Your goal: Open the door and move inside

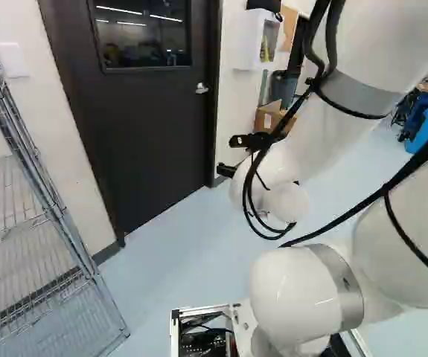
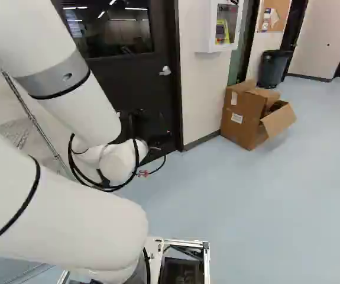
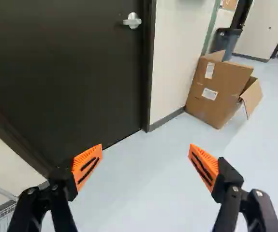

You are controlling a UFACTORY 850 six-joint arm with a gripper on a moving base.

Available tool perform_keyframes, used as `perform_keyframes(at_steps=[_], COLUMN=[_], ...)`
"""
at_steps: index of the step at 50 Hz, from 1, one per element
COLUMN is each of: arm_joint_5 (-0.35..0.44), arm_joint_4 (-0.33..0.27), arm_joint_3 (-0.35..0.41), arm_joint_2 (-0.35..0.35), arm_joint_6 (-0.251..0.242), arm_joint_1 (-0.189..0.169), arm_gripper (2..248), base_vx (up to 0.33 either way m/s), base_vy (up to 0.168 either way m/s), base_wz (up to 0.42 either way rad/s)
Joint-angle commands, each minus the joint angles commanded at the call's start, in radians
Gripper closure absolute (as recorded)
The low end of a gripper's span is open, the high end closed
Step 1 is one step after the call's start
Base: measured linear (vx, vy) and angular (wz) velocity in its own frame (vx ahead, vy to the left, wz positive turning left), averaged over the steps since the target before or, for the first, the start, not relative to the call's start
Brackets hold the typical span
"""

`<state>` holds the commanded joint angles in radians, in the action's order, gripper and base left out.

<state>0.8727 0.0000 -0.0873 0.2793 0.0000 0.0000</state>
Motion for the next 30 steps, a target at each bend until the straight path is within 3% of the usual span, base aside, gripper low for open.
perform_keyframes(at_steps=[30], arm_joint_5=[0.0], arm_joint_4=[0.0], arm_joint_3=[0.0], arm_joint_2=[0.0], arm_joint_6=[0.0], arm_joint_1=[0.0], arm_gripper=[3], base_vx=[0.116], base_vy=[0.001], base_wz=[-0.001])
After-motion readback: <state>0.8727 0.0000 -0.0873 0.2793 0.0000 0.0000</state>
